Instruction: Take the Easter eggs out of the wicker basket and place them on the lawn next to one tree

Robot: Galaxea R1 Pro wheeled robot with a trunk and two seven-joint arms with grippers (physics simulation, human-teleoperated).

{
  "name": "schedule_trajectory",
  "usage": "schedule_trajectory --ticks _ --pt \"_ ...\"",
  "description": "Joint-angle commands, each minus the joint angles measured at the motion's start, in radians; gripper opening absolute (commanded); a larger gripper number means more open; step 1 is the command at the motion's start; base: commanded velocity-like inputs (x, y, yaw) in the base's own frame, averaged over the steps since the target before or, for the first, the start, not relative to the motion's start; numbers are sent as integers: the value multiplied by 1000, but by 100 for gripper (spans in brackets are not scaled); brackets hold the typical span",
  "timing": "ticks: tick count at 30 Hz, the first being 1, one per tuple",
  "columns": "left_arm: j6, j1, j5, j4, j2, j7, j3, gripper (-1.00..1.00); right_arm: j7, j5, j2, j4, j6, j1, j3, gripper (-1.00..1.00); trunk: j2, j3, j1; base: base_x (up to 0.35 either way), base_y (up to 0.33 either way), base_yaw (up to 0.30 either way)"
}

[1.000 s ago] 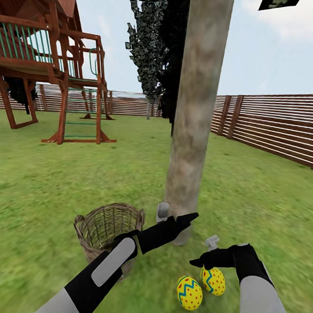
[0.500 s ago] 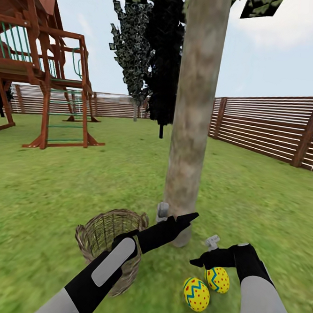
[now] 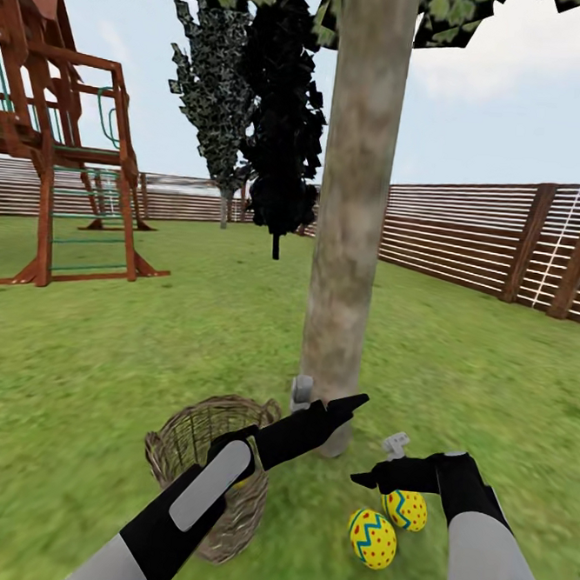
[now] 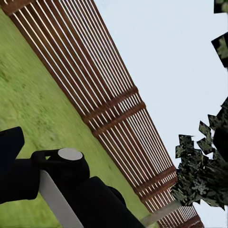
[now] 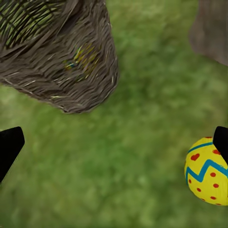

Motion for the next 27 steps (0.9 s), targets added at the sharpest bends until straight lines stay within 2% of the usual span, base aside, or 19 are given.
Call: schedule_trajectory --ticks 1,6,8,10,20,22,23,25,27 --pt "6 0 9 0 0 0 0 100 6 4 1 -2 10 -2 -7 100 0 0 0 0 302 -211" --pt "5 0 9 -2 0 -2 0 100 6 3 1 -3 12 -2 -8 100 0 6 0 0 128 -211" --pt "12 0 9 -3 -2 0 -2 100 6 3 1 -3 13 -1 -34 100 14 14 -8 0 4 -211" --pt "16 0 9 -3 -3 0 -1 100 6 3 1 -3 13 -1 -41 100 28 23 -16 0 1 -178" --pt "22 0 14 -25 4 2 8 100 5 6 7 -1 12 -1 -42 100 98 55 -54 0 0 -22" --pt "24 0 15 -34 24 1 18 100 5 7 11 4 12 -1 -42 100 112 61 -62 0 0 0" --pt "44 0 18 -77 64 0 50 100 6 8 13 26 16 -1 -42 100 119 65 -65 0 0 0" --pt "93 0 19 -104 76 0 75 100 6 7 14 36 17 -1 -42 100 133 71 -73 0 0 0" --pt "174 0 19 -118 75 2 110 100 7 6 15 41 19 -1 -44 100 147 77 -81 0 0 0"
